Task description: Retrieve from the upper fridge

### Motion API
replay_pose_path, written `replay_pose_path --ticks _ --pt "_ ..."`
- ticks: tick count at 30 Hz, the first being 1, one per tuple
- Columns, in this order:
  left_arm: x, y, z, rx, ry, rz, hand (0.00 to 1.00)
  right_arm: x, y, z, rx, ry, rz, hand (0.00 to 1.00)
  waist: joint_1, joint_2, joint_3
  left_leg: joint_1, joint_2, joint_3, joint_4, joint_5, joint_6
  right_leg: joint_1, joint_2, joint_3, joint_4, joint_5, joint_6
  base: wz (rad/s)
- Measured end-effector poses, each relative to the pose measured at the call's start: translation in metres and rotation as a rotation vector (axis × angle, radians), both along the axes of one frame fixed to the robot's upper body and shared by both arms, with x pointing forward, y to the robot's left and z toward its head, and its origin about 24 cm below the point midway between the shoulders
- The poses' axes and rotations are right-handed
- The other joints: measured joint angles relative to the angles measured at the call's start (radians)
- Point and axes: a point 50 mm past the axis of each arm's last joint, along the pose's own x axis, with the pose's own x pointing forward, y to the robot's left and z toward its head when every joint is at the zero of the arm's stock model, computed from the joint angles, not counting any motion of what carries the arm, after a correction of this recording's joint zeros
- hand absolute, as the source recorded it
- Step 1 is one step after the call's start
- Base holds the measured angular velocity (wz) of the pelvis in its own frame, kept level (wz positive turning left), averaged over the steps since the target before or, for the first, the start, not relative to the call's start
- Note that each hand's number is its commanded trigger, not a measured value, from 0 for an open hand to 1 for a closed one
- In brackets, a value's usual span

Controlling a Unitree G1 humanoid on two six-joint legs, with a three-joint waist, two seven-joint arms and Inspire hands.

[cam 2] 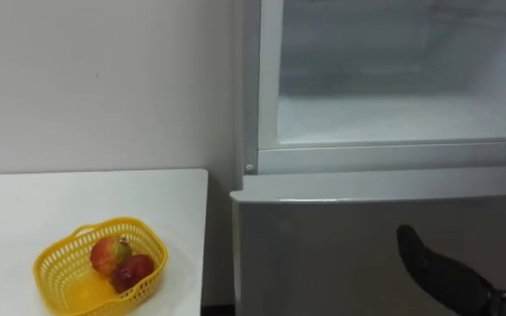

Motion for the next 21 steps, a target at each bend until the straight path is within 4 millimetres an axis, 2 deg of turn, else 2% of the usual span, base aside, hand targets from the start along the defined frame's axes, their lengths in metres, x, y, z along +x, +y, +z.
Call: replay_pose_path --ticks 2,5,9,15,21 --pt "0.0 -0.003 -0.001 -0.007 -0.001 -0.003 0.0 -0.005 0.0 -0.013 0.017 0.06 -0.007 0.0 -0.002 0.005 -0.0003 -0.001 0.001 0.002 0.0 0.0 0.0 -0.002 0.001 0.0 0.0 0.0 0.0 -0.03" --pt "0.002 -0.006 -0.001 -0.016 -0.006 -0.002 0.0 -0.014 0.0 -0.035 0.04 0.168 -0.01 0.0 -0.012 0.021 -0.0069 0.0 0.003 0.005 -0.001 -0.001 -0.002 -0.003 0.002 0.001 -0.001 0.0 0.0 -0.01" --pt "-0.001 -0.008 -0.002 -0.019 0.001 0.004 0.0 -0.025 -0.001 -0.06 0.049 0.295 -0.008 0.0 -0.015 0.03 -0.0067 0.003 0.004 0.01 -0.001 -0.001 -0.002 -0.001 0.004 0.007 -0.002 0.0 -0.001 -0.04" --pt "-0.004 -0.008 -0.002 -0.022 0.0 0.025 0.0 -0.055 0.0 -0.12 0.071 0.599 -0.008 0.0 -0.016 0.025 -0.0029 0.01 0.004 0.012 -0.002 -0.001 -0.002 0.005 0.003 0.007 -0.002 0.001 -0.001 0.0" --pt "-0.006 -0.009 -0.001 -0.026 -0.031 0.114 0.0 -0.077 0.001 -0.155 0.139 0.784 -0.024 0.0 -0.019 0.022 -0.004 0.001 0.002 0.006 0.001 -0.001 -0.002 0.005 0.001 -0.001 -0.017 0.0 -0.002 0.02"
